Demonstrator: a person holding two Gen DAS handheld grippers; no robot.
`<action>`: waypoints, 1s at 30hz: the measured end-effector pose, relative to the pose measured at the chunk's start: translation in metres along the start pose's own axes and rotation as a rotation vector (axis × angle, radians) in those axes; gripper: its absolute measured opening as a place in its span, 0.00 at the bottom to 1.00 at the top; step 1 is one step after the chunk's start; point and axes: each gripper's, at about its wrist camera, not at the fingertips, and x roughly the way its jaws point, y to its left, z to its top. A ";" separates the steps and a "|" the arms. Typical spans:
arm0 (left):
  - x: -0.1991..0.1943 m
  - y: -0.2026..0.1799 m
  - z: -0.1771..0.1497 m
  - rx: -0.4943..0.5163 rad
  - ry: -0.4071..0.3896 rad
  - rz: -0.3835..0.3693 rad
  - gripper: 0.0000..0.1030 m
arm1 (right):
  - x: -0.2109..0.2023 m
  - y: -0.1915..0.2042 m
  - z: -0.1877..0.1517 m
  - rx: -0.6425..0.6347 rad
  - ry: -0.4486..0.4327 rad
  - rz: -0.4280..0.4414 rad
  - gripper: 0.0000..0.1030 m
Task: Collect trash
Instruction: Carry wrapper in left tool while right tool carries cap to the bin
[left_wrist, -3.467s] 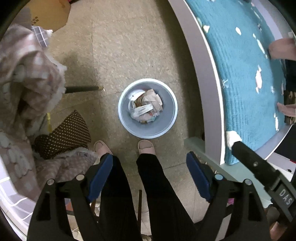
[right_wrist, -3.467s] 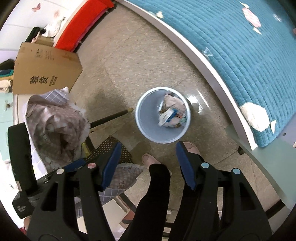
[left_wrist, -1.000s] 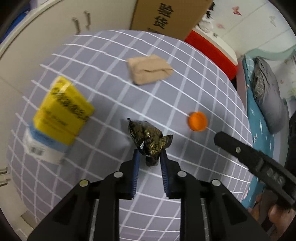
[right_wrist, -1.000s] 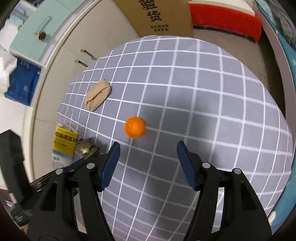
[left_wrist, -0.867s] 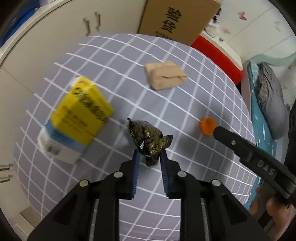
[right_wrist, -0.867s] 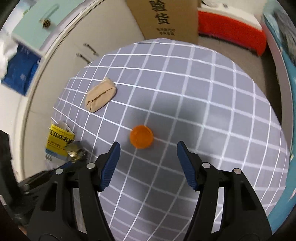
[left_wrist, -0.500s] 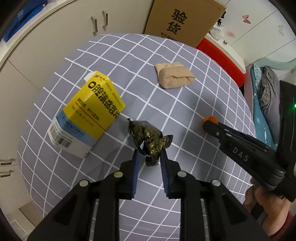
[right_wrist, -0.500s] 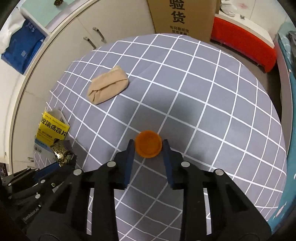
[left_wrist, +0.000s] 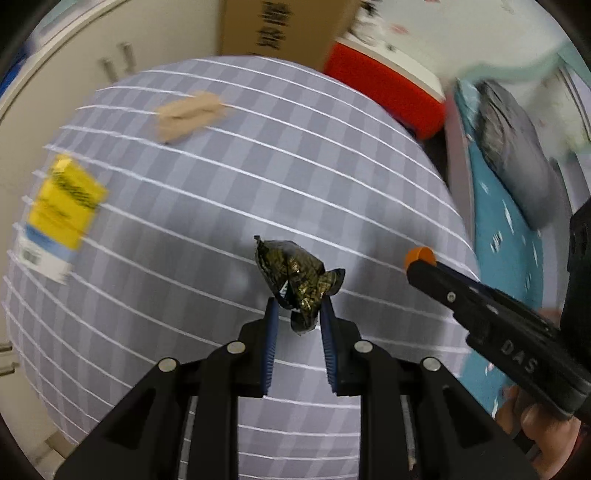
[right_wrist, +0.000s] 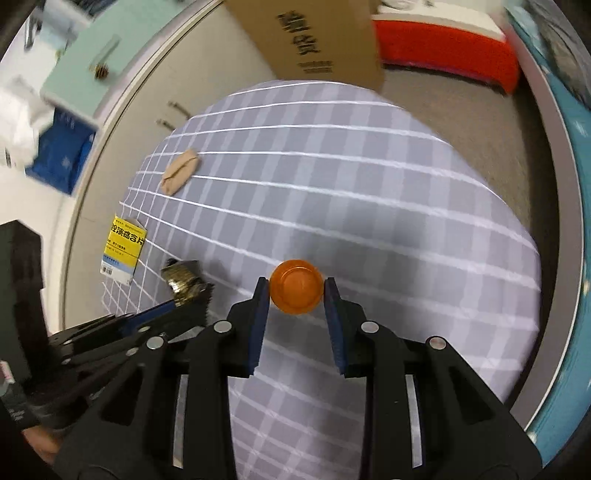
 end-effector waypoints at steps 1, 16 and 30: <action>0.003 -0.020 -0.007 0.034 0.011 -0.012 0.21 | -0.010 -0.013 -0.008 0.022 -0.006 0.001 0.29; 0.091 -0.262 -0.143 0.396 0.261 -0.120 0.21 | -0.117 -0.261 -0.179 0.469 -0.015 -0.091 0.29; 0.164 -0.321 -0.191 0.458 0.400 -0.025 0.21 | -0.093 -0.340 -0.234 0.591 0.004 -0.126 0.61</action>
